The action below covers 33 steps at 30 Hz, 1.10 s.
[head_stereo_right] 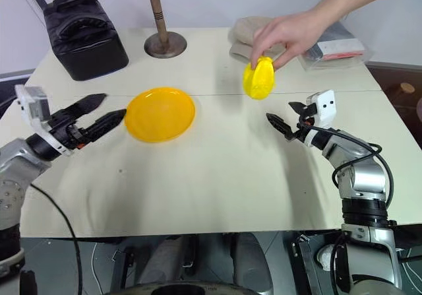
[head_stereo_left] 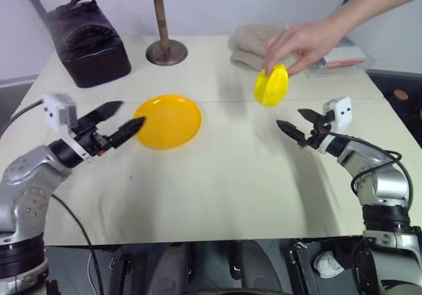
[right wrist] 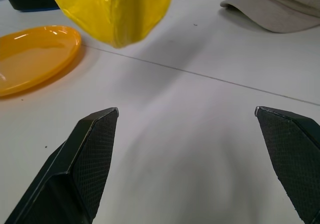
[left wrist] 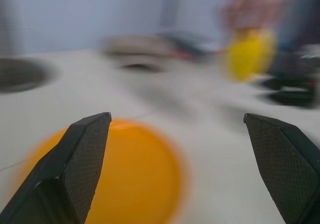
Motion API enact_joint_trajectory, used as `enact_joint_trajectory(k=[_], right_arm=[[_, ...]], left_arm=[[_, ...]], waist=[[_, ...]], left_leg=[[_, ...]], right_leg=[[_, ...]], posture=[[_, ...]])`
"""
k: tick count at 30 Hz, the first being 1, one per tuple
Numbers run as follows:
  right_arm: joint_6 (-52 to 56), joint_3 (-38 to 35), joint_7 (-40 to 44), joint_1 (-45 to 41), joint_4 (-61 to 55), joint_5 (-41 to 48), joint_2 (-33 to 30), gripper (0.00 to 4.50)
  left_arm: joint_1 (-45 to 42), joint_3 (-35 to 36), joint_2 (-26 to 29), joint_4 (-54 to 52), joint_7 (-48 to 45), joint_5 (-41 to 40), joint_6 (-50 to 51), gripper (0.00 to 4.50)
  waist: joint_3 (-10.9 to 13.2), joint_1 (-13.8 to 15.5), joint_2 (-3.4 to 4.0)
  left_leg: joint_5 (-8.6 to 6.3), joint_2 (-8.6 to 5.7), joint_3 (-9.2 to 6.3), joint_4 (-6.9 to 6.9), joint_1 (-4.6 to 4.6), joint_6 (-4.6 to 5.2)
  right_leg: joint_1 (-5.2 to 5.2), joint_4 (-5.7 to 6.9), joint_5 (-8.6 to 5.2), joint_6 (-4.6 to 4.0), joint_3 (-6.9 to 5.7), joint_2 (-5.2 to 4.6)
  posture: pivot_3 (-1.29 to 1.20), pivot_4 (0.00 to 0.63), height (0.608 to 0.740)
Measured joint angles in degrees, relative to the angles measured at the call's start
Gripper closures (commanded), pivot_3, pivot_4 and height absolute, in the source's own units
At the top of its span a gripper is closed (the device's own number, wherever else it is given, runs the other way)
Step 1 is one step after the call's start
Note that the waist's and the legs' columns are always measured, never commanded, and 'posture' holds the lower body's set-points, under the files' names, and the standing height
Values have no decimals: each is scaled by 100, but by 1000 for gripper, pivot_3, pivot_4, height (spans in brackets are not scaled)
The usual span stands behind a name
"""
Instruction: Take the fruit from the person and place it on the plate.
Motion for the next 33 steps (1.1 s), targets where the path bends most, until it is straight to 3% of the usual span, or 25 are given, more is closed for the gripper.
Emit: enact_joint_trajectory(k=[8,13,31,33], right_arm=[[622,-461,-221,209,-837,584,-73,0],[952,-493,-544,-310,-1246,967,134,0],[749,29,-465,-913,-565,794,385,0],[708,45,-463,-953,-502,782,417,551]], left_arm=[[-434,-251,213,501,-232,69,114,43],[-660,-385,116,661,-221,219,0,43],[-356,-237,14,539,62,299,-132,43],[-351,-236,13,504,73,299,-141,0]], waist=[[0,-10,1],[0,-5,1],[1,-4,0],[1,-3,1]], left_leg=[[1,1,1,-1,3,1],[1,2,1,0,3,1],[1,1,1,-2,2,1],[1,1,1,-2,1,1]], right_leg=[[0,5,0,2,0,14],[0,5,0,2,-1,14],[-1,4,1,4,-1,11],[-1,4,1,4,-1,12]], posture=[[0,150,740],[0,150,740],[0,150,740],[0,150,740]])
